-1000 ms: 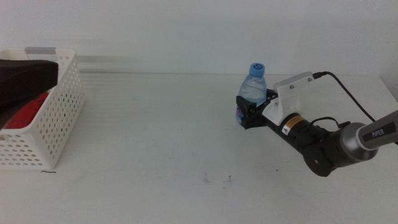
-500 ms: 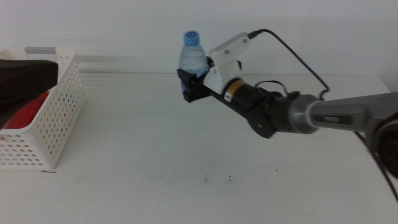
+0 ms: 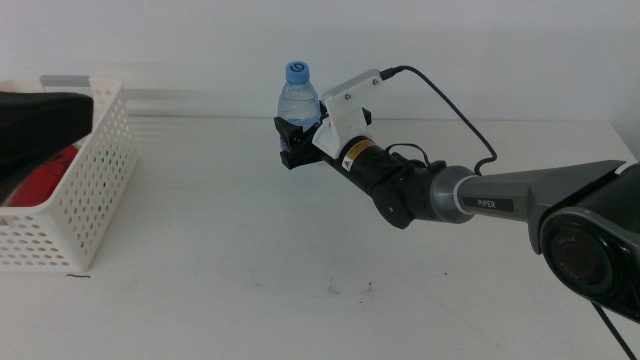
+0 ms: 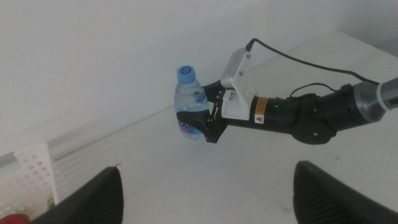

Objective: Use arms to grab the bottles and put them into the dustbin to the left of the table.

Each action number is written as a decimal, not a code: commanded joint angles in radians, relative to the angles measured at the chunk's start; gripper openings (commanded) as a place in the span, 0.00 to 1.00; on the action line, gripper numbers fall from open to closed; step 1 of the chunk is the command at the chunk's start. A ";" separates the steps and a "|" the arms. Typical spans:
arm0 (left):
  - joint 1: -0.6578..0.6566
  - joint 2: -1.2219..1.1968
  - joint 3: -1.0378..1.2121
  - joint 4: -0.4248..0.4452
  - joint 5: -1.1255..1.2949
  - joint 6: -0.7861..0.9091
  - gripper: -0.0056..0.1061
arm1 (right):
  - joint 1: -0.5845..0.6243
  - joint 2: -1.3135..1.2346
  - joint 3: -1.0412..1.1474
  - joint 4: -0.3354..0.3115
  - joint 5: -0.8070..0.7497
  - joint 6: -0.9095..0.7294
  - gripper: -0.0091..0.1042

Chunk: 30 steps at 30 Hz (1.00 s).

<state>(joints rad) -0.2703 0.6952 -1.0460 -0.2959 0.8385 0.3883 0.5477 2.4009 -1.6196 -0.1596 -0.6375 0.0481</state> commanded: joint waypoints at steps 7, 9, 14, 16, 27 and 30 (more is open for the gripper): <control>-0.008 -0.003 0.004 -0.007 -0.020 -0.011 0.89 | 0.015 -0.027 -0.017 0.033 -0.031 0.007 0.06; -0.008 -0.003 0.004 -0.007 -0.020 -0.011 0.89 | 0.021 -0.044 -0.017 0.042 0.029 0.007 0.06; -0.008 -0.003 0.004 -0.007 -0.020 -0.011 0.89 | 0.048 -0.065 -0.017 -0.009 0.107 0.010 0.06; -0.008 -0.003 0.004 -0.007 -0.020 -0.011 0.89 | 0.066 -0.067 -0.017 -0.074 0.109 0.038 0.06; -0.008 -0.003 0.004 -0.007 -0.020 -0.011 0.89 | 0.092 -0.011 -0.017 -0.100 0.091 0.059 0.06; -0.008 -0.003 0.004 -0.007 -0.020 -0.011 0.89 | 0.093 -0.004 -0.017 -0.100 0.091 0.093 0.08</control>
<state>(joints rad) -0.2703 0.6952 -1.0460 -0.2959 0.8310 0.3883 0.6386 2.4084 -1.6257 -0.2579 -0.5054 0.1276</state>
